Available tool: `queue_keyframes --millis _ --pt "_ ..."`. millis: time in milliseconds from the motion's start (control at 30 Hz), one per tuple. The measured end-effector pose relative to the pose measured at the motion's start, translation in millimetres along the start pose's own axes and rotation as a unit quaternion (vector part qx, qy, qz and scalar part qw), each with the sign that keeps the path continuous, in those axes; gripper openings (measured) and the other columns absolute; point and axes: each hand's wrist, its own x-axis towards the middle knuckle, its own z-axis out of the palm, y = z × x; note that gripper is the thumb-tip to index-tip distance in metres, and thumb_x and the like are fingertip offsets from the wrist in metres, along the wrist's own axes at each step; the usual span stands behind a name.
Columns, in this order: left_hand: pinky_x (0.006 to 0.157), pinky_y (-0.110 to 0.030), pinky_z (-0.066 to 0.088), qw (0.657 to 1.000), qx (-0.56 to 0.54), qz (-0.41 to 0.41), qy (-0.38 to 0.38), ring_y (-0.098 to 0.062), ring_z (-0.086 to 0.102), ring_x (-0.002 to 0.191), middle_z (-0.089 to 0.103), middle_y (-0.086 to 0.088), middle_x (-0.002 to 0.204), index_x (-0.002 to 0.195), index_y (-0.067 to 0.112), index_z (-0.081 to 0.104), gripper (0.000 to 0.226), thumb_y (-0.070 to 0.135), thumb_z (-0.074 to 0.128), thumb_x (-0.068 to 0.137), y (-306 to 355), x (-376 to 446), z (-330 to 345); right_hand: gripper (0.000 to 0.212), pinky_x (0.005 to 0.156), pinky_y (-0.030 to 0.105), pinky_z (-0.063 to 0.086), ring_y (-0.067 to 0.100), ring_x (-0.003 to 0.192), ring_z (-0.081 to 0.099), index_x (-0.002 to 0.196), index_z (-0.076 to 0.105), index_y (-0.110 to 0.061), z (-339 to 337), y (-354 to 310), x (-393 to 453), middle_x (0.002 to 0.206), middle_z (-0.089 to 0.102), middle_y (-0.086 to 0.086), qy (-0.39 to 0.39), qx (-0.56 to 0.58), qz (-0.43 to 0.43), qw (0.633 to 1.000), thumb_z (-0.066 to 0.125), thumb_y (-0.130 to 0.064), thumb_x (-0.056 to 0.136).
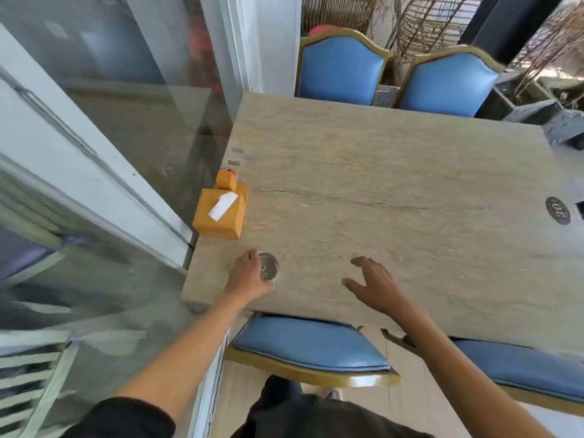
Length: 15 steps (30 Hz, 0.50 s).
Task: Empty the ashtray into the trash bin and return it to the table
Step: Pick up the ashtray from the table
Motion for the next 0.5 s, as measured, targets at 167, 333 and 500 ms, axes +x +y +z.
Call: queue_keyframes --millis 167,333,500 --pt "0.102 -0.048 0.045 0.999 0.016 -0.025 -0.024 -0.033 0.031 0.137 0.029 -0.01 0.148 0.15 0.014 0.017 0.113 0.045 0.083 0.064 -10.9 22.6 19.2 0.061 0.116 0.04 0.036 0.031 0.146 0.044 0.15 0.045 -0.008 6.6 -7.2 15.8 0.154 0.052 0.012 -0.008 0.013 0.037 0.999 0.064 -0.038 0.1" --pt "0.103 -0.049 0.045 1.0 0.015 -0.003 -0.005 -0.034 0.035 0.137 0.031 -0.013 0.15 0.152 0.014 0.019 0.119 0.043 0.088 0.06 -22.7 42.3 34.4 0.06 0.117 0.041 0.035 0.03 0.147 0.043 0.15 0.045 -0.01 11.0 -5.9 23.2 0.154 0.052 0.012 -0.02 0.024 0.068 0.997 0.062 -0.039 0.101" --pt "0.096 -0.045 0.05 0.999 0.029 0.013 0.023 -0.033 0.044 0.126 0.039 -0.014 0.14 0.148 0.015 0.029 0.117 0.045 0.09 0.053 -25.8 48.3 38.6 0.059 0.116 0.04 0.037 0.03 0.145 0.045 0.149 0.047 -0.008 13.0 -1.5 23.0 0.152 0.054 0.012 -0.01 0.034 0.085 0.996 0.062 -0.039 0.101"
